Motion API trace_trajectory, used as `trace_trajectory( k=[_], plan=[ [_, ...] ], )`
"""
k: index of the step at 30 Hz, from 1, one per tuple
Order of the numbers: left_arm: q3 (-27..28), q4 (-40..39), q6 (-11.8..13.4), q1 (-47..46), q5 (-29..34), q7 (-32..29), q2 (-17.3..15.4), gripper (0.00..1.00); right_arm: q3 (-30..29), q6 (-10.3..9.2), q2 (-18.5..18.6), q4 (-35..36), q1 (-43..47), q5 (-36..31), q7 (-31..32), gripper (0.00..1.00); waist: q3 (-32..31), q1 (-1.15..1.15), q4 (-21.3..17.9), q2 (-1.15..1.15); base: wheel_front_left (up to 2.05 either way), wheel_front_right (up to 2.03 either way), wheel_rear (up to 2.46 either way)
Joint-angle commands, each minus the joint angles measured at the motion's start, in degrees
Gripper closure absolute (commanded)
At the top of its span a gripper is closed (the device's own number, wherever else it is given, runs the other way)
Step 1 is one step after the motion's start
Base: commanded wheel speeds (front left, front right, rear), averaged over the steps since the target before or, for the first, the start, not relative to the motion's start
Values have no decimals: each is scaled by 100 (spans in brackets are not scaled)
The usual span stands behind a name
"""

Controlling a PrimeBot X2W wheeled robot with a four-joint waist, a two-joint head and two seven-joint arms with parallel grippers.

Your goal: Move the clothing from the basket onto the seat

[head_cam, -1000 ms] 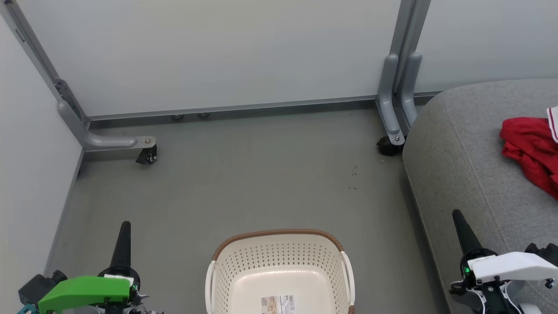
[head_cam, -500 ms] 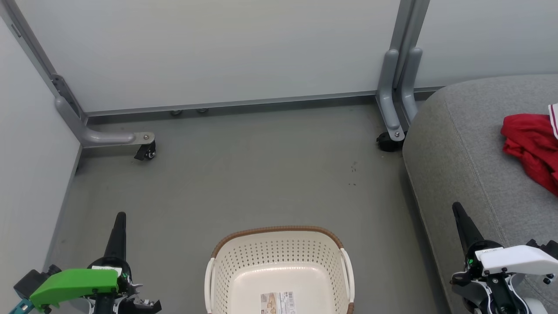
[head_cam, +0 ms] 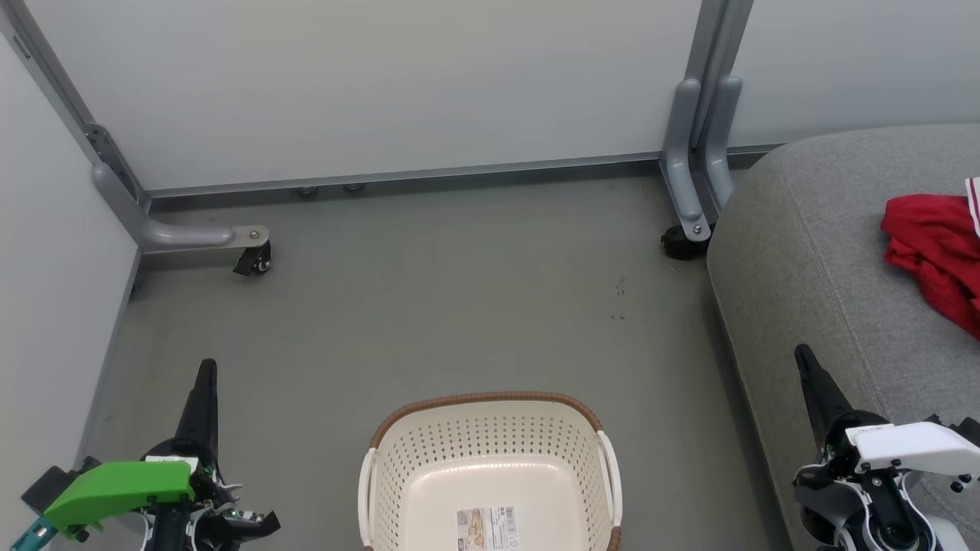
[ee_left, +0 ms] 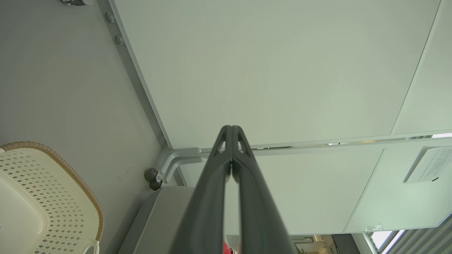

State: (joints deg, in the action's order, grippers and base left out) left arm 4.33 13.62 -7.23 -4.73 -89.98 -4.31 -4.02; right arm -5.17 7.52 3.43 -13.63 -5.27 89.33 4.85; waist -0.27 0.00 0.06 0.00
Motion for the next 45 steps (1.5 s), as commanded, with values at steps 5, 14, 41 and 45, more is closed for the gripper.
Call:
trace_trajectory(
  k=[5, 14, 41, 45],
  plan=[
    [63, 31, -38, -163, -268, -78, -1, 100, -43, -6, 28, -31, -107, 276, 73, 100, 26, 0, -4, 0, 0, 0, 0],
    [92, 44, -43, -179, -365, -124, 13, 100, -61, -6, 20, -45, -116, 385, 115, 100, 45, 0, -6, 0, 0, 0, 0],
    [137, 46, -43, -184, -316, -161, 38, 100, -87, -6, -5, -46, -120, 349, 141, 100, 45, 0, -6, 0, 0, 0, 0],
    [143, 47, -43, -185, -309, -164, 43, 100, -92, -6, -8, -46, -121, 344, 145, 100, 45, 0, -6, 0, 0, 0, 0]
  ],
)
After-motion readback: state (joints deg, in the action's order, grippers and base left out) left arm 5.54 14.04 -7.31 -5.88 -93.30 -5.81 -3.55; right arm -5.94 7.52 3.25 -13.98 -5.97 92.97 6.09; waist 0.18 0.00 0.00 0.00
